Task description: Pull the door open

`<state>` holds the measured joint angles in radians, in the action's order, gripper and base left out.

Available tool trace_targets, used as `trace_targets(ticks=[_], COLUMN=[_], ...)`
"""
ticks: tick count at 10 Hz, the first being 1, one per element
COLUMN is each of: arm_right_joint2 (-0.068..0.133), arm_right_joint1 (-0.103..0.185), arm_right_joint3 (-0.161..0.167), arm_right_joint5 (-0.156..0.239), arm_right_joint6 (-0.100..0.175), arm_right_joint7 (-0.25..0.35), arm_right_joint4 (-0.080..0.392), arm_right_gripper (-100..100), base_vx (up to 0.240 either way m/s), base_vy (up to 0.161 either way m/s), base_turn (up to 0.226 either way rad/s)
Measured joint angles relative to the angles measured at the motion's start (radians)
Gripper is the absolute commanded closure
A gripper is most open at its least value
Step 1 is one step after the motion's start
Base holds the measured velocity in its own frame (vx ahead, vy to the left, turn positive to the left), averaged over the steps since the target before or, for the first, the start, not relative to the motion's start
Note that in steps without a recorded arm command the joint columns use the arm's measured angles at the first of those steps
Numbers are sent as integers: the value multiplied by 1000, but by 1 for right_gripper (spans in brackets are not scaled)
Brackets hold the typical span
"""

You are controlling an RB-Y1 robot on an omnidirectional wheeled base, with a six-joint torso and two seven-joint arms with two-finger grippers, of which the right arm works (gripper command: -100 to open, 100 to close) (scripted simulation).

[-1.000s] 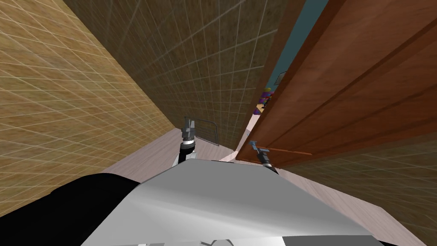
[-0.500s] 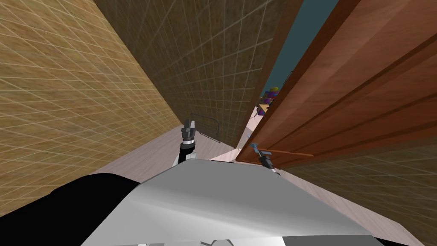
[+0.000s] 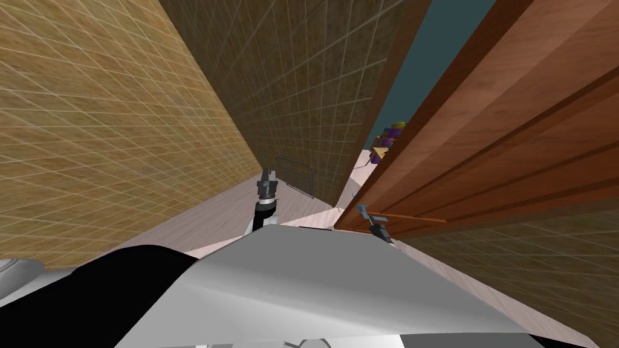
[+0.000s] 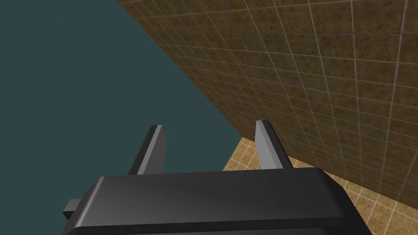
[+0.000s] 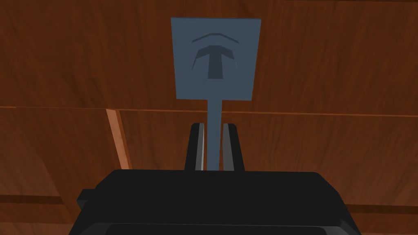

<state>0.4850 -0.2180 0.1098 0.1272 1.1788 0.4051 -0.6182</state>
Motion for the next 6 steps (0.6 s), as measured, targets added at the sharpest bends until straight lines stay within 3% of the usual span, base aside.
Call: trace_targets(ticks=[1, 3, 5, 6], arm_right_joint2=[3, 3, 10, 13], arm_right_joint1=[-9, -3, -16, -27], arm_right_joint3=[2, 10, 18, 21], arm_right_joint5=[0, -4, -7, -7], arm_right_joint6=[5, 40, 63, 67], arm_right_joint7=[2, 7, 14, 17], arm_right_joint4=[-8, 25, 33, 25], arm_right_gripper=[100, 100, 100, 100], base_vx=[-229, -258, -239, -94], base_vy=[-83, -93, -89, -28], base_turn=[160, 195, 190, 29])
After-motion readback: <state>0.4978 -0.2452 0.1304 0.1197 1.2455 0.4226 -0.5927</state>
